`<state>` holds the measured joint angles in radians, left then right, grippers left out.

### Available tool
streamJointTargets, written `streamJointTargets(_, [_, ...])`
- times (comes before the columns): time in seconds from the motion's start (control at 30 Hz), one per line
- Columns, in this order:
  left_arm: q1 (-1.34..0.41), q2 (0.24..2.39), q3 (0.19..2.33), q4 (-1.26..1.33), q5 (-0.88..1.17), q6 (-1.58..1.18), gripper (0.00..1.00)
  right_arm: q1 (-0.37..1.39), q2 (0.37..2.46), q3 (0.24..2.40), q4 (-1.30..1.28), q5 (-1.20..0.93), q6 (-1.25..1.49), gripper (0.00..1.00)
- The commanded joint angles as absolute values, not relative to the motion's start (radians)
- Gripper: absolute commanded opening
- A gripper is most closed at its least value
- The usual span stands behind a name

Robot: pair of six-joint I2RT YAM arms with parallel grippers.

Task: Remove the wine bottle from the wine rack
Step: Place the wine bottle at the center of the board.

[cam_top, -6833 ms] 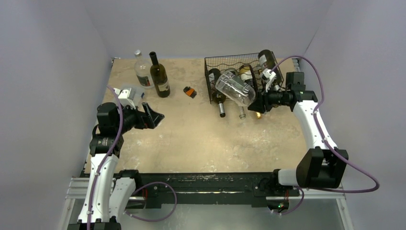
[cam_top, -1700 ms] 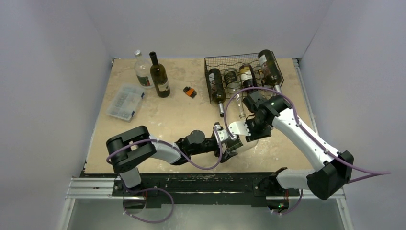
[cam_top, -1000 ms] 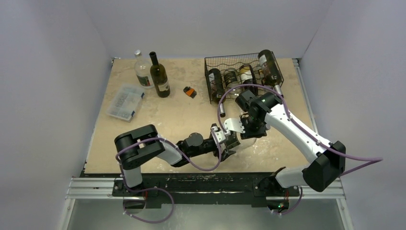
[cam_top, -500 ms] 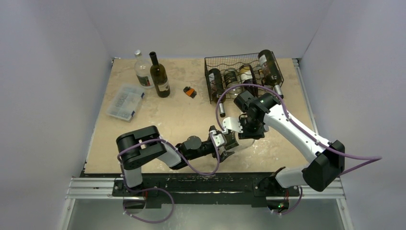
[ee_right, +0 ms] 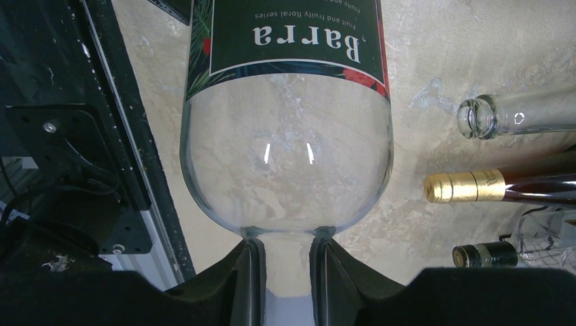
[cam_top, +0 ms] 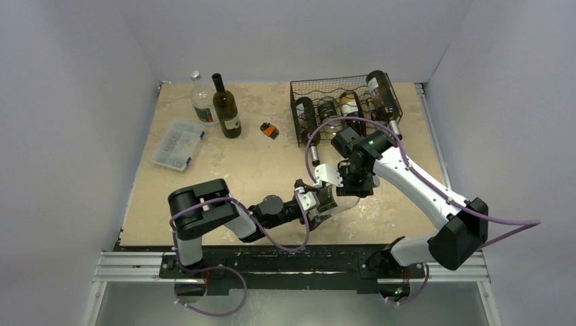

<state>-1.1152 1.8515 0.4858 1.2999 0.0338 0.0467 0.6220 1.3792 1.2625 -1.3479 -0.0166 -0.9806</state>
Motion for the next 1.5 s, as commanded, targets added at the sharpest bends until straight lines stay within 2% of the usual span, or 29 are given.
streamJointTargets(0.0, [-1.104,1.895,0.468,1.28,-0.084,0.04,0.84,0.644,1.38,1.324,-1.277,-0.258,-0.919,0.32])
streamJointTargets(0.57, [-1.104,1.912,0.471,1.289,-0.087,0.029,0.82,0.654,1.379,1.321,-1.286,-0.242,-0.937,0.38])
streamJointTargets(0.7, [-1.103,1.917,0.47,1.29,-0.087,0.028,0.82,0.655,1.378,1.324,-1.282,-0.231,-0.937,0.43])
streamJointTargets(1.13, [-1.103,1.928,0.467,1.3,-0.092,0.026,0.82,0.656,1.371,1.358,-1.291,-0.212,-0.943,0.44])
streamJointTargets(1.47, [-1.103,1.928,0.461,1.306,-0.098,0.025,0.82,0.656,1.374,1.427,-1.33,-0.29,-0.959,0.47])
